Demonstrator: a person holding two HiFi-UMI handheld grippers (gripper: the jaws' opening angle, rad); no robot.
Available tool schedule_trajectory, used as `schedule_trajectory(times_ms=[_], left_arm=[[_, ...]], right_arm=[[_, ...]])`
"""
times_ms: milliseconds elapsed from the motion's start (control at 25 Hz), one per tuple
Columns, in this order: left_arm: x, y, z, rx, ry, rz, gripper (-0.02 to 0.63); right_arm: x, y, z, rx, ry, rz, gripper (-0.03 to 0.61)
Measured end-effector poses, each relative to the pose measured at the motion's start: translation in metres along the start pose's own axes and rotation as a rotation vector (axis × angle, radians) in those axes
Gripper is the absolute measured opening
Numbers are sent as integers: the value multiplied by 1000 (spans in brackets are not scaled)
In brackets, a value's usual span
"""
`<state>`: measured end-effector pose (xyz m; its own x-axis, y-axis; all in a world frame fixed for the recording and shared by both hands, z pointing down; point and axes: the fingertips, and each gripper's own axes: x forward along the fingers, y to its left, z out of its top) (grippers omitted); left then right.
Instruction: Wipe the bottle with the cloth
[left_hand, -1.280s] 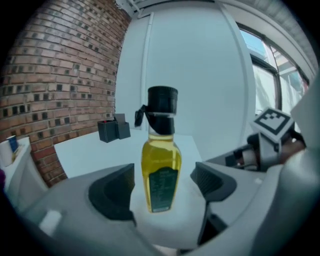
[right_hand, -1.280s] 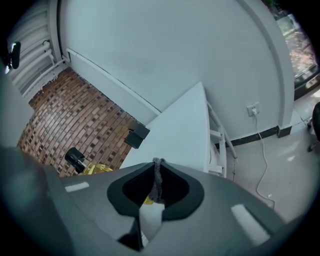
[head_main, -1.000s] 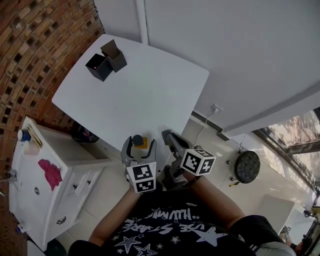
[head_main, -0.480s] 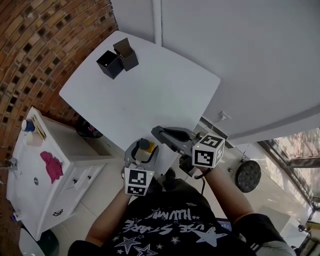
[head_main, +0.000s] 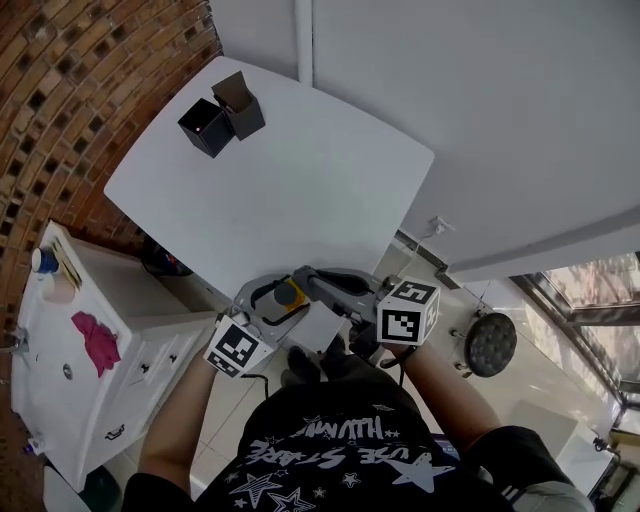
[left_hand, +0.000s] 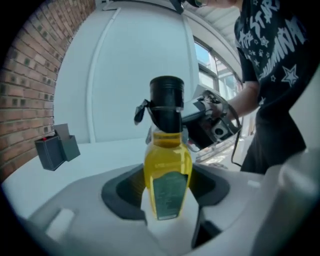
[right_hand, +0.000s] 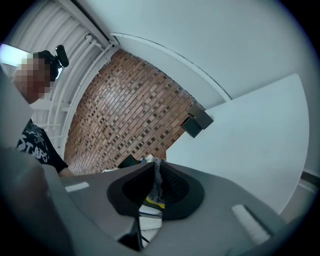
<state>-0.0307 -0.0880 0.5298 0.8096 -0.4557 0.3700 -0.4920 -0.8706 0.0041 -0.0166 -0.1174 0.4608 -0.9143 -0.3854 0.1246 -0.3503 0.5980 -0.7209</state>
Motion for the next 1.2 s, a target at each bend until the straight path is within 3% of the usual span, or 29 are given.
schedule_trajectory(times_ms=[240,560,760,960,1200], left_arm=[[4,-2,2,32,6,-97,253],[-1,3,2,-20,15,-53,285],[-12,3,-1,-102,0,25,287],[-27,-3,-15,-210,-3,153,287],[-29,-14,-30,-402,36,315,285]], right_arm=[[-2,-10,-6,79,-65,-79,35],[0,-29,-20,138,-73,-121,35],[4,-57,-44,183,-45,-163,35],[6,-73,-59,168,-8,-208,35],[11,-85,-73,102,60,-270,35]])
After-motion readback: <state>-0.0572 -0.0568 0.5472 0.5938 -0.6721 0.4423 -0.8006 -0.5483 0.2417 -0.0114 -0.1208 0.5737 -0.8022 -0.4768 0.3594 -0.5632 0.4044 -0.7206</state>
